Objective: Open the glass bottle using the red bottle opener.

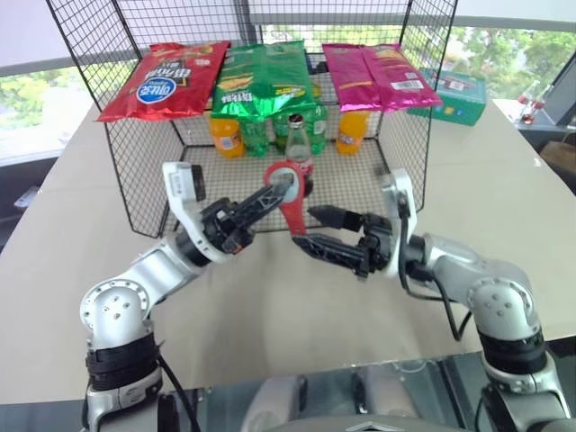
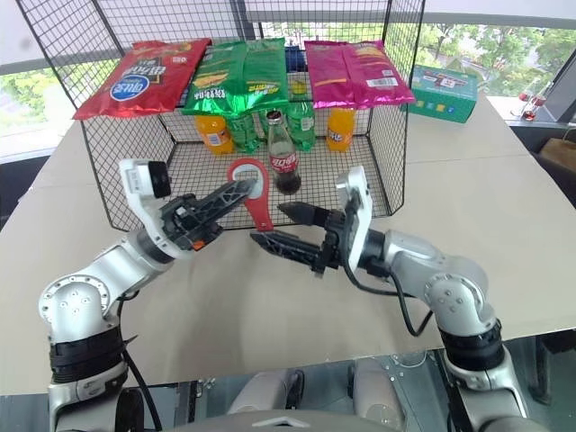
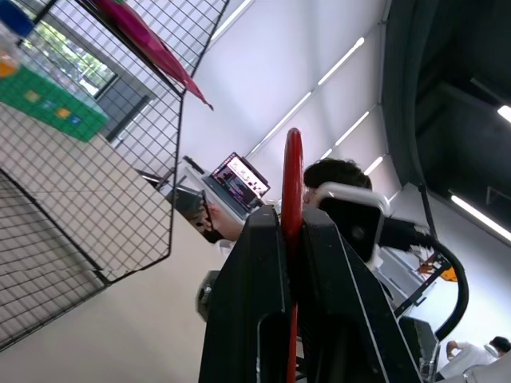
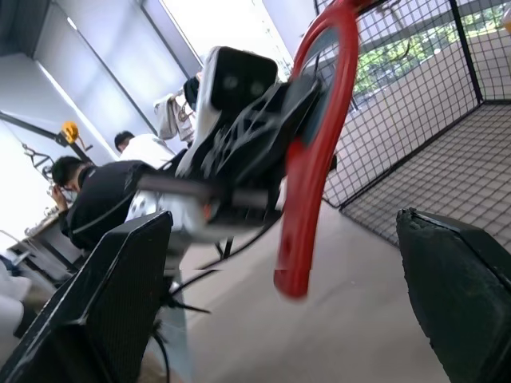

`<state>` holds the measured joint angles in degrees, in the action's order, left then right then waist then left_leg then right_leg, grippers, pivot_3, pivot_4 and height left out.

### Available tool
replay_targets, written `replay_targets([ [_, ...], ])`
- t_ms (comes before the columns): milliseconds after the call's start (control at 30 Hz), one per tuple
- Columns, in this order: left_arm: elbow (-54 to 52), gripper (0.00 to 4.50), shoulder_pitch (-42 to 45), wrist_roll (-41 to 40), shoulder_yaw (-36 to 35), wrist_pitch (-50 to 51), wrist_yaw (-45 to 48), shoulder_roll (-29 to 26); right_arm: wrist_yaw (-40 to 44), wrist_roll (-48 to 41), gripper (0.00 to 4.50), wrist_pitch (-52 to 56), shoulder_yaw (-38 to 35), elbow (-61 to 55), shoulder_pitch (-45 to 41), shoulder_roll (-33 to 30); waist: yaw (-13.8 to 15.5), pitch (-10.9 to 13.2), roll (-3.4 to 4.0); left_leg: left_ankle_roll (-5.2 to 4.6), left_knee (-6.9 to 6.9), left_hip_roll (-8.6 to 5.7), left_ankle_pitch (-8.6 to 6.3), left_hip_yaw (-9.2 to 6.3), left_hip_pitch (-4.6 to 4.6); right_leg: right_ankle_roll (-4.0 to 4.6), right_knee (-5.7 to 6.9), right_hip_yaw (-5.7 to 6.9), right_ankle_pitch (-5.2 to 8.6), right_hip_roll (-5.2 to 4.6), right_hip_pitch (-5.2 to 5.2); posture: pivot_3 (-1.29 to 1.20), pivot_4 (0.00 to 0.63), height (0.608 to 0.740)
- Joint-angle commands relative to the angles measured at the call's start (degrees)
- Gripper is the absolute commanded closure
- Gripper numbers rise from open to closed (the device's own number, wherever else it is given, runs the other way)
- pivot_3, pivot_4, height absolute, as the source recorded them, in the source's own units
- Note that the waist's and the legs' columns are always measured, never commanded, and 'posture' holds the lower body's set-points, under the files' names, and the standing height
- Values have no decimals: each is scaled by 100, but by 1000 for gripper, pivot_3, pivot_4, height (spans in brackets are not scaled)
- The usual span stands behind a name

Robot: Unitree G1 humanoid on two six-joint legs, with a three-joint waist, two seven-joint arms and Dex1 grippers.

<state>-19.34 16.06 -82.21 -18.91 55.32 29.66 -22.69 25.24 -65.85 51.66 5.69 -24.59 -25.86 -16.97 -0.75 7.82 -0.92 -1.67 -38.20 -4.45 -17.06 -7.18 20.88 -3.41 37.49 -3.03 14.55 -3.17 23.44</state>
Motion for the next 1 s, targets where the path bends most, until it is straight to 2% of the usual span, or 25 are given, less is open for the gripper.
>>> replay_targets([
  [33,-257,4455,71,37,213,-245,13,101,-42,-362,0,88,-177,167,-303,206,-3,0,0,0,0,0,0,1,0,0,0,-1,0,0,0,0,150,740],
  [233,-317,4455,65,77,334,-517,41,160,8,-334,0,191,-137,302,-405,309,-6,0,0,0,0,-1,0,2,2,0,-3,-1,0,0,0,0,150,740],
  [333,-339,4500,37,53,350,-630,-2,184,17,-324,767,225,-132,301,-404,336,-7,0,1,0,0,-1,0,1,2,0,-2,0,0,0,1,0,150,740],
  [600,-488,4500,-140,62,406,-723,137,89,122,-241,4397,228,-128,337,-347,330,-7,1,2,0,1,-1,0,1,4,0,-5,0,0,0,1,0,150,740],
  [733,-503,4500,-246,60,390,-736,296,-20,184,-231,4473,226,-147,347,-337,319,-7,1,2,0,3,-1,0,1,4,0,-6,0,0,0,1,0,150,740],
  [867,-592,2979,-322,200,338,-867,383,-128,268,-161,4500,216,-158,344,-266,285,-7,2,3,0,5,-1,0,1,4,0,-8,-1,0,0,2,0,150,740],
  [933,-597,2050,-398,297,241,-935,331,-215,266,-125,4500,201,-170,312,-189,271,-2,2,4,0,5,-1,0,0,5,0,-9,1,0,0,2,0,150,740],
  [1000,-571,978,-554,856,89,-1199,312,-427,198,-52,4500,107,-272,271,-26,251,-5,2,4,0,7,0,0,0,4,0,-11,0,0,0,2,0,150,740],
])
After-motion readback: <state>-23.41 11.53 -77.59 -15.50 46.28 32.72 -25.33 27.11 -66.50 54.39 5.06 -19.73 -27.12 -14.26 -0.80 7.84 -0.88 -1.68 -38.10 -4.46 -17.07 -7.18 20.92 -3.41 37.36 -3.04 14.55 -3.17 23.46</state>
